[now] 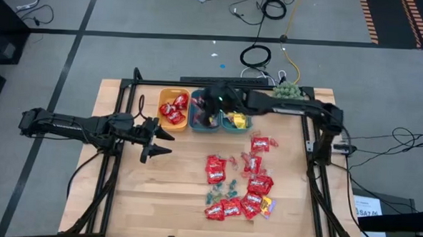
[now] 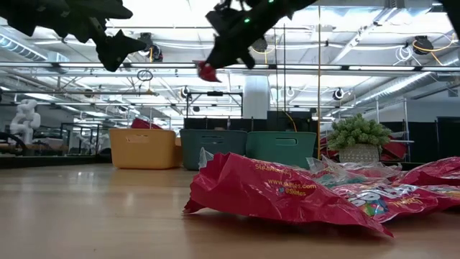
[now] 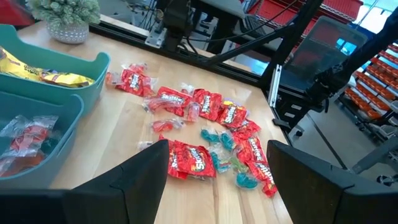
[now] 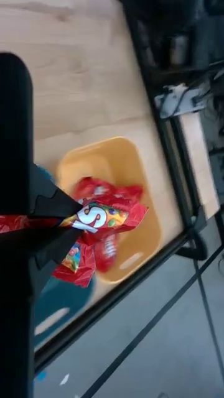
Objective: Sort candy
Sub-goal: Put the red candy into the yellow bin
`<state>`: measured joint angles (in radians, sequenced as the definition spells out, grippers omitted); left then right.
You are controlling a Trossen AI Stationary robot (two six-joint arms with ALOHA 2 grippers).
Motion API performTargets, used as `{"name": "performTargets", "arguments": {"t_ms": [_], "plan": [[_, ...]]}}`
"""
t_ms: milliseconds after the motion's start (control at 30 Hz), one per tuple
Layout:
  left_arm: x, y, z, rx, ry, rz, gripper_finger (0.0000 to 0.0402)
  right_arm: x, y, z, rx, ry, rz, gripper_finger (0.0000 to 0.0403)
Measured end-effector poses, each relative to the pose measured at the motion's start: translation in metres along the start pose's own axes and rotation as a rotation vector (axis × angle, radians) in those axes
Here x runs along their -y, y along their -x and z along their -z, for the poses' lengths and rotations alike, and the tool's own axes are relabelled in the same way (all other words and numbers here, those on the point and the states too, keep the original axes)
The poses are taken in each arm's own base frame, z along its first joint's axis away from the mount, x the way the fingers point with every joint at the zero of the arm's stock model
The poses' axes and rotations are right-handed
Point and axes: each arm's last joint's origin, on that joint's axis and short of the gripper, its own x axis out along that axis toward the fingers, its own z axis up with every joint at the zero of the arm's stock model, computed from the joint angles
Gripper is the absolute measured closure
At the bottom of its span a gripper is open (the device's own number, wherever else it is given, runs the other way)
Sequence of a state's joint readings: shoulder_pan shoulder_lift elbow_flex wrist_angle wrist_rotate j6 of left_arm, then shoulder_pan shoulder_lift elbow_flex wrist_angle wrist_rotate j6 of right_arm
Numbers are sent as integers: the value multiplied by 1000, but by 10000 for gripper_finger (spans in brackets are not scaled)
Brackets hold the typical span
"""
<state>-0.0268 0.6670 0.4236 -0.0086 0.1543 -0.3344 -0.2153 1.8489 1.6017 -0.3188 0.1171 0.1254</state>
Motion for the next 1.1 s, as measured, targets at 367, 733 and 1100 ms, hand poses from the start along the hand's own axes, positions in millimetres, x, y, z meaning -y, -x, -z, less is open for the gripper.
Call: {"name": "performTargets", "arguments": {"t_ms": [367, 733, 1100], "plan": [[1, 0, 1, -14, -59, 23, 120, 16, -95, -38, 58, 9, -43, 396], [2, 10, 9, -104, -10, 75, 120, 25, -138, -16, -104, -144, -85, 276], [2, 11, 9, -109, 18, 71, 120, 24, -119, -33, -61, -118, -91, 187]]}}
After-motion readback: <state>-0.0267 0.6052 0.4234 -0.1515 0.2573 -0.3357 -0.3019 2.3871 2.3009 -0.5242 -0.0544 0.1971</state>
